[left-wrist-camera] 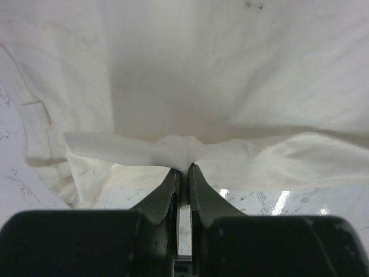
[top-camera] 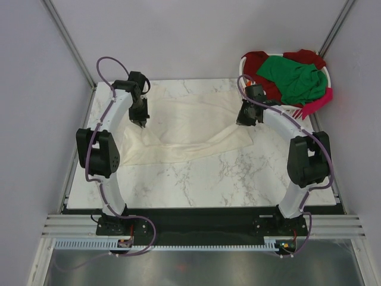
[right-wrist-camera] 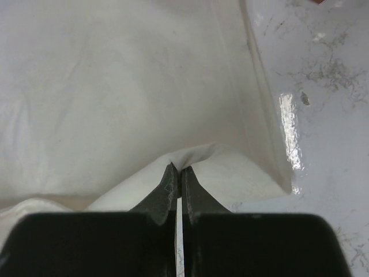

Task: Fold and stack the t-shirts
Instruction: Fold the tshirt

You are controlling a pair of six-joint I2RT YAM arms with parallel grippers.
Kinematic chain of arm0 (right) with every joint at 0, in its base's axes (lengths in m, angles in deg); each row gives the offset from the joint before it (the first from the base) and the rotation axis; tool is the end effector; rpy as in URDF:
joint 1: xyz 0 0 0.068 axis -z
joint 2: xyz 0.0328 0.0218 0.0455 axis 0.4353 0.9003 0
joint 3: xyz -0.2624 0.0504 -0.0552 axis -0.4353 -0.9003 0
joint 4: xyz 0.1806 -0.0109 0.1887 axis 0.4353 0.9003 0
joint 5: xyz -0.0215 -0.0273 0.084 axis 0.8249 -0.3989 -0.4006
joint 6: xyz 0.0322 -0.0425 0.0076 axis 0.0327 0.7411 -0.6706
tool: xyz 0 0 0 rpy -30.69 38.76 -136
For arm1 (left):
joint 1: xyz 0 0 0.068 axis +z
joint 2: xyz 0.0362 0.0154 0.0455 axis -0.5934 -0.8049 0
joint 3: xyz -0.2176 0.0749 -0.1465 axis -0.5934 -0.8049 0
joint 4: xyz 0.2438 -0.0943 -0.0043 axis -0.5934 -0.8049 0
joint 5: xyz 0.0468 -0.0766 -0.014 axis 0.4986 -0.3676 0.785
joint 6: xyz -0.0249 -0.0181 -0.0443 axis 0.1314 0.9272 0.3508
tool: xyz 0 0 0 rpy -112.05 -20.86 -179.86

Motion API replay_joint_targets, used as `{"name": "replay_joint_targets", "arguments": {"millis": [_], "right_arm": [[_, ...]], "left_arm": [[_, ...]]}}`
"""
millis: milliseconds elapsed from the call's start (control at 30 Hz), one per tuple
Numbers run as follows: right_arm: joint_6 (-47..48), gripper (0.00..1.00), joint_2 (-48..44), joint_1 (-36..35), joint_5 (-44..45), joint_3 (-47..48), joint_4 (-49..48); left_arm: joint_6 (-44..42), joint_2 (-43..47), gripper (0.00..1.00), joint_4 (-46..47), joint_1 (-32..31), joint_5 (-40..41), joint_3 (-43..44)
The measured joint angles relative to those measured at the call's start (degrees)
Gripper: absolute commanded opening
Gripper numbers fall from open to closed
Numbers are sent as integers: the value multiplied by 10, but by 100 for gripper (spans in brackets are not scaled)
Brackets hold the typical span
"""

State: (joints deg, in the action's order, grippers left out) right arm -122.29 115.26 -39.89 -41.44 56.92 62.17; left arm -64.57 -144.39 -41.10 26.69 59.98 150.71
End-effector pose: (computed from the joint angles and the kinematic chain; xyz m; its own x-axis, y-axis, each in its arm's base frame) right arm 0.3814 0.0946 0.2384 -0.7854 0.3571 -0.5056 0.2301 0.9267 0.2970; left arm 0.3910 -0.0642 0.2793 -0.9490 -0.0949 -0.3007 -0.0989 0.9951 -0.0021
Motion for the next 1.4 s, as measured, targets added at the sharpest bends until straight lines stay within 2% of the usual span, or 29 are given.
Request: {"name": "replay_joint_targets", "arguments": {"millis": [467, 533, 567, 600, 633, 667, 700, 733, 767, 800, 833, 900, 933, 1000, 1067, 1233, 1267, 1300, 1400], "right_arm": [[0, 0, 73, 29, 29, 29, 0], [0, 2, 83, 30, 29, 31, 1], [0, 8, 87, 30, 32, 33, 0], [-2, 10, 92, 30, 34, 37, -1], [-2, 12, 95, 30, 35, 40, -2], [-3, 32, 98, 31, 36, 43, -2], [-6, 45, 100, 31, 37, 45, -2], [-9, 57, 102, 31, 39, 48, -2], [-12, 98, 104, 31, 41, 50, -2], [-15, 98, 104, 31, 45, 52, 0], [-9, 98, 104, 31, 49, 54, 3], [-9, 98, 104, 31, 57, 60, 8], [-7, 98, 103, 31, 61, 63, 9], [-4, 98, 92, 31, 66, 64, 15], [-2, 98, 72, 31, 67, 62, 25], [13, 98, -60, 30, 57, -15, 6], [14, 98, -84, 30, 45, -34, -1], [16, 98, -110, 30, 29, -58, -13], [24, 96, -138, 28, -38, -110, -49]], "left_arm": [[-24, -105, 2, -5, 13, 64, 119], [-24, -133, 7, -10, 14, 85, 130], [-24, -148, 10, -15, 14, 94, 138], [-24, -163, 14, -16, 16, 101, 146], [-24, -179, 27, -19, 17, 106, 157], [-26, -194, 31, -23, 18, 110, 170], [-24, -209, 34, -25, 19, 115, 182], [-22, -221, 50, -32, 21, 118, 197], [-22, -230, 56, -37, 23, 121, 212], [-17, -235, 64, -40, 24, 122, 223], [-11, -234, 80, -42, 25, 125, 228], [-2, -220, 88, -42, 26, 136, 232], [3, -206, 89, -42, 27, 143, 229], [14, -154, 89, -35, 29, 157, 198], [27, -76, 88, -19, 32, 165, 129], [59, 180, 83, 52, 60, 125, -123], [63, 208, 83, 65, 68, 117, -159], [67, 229, 76, 72, 78, 109, -195], [79, 223, 70, 102, 98, 70, -266]]}}
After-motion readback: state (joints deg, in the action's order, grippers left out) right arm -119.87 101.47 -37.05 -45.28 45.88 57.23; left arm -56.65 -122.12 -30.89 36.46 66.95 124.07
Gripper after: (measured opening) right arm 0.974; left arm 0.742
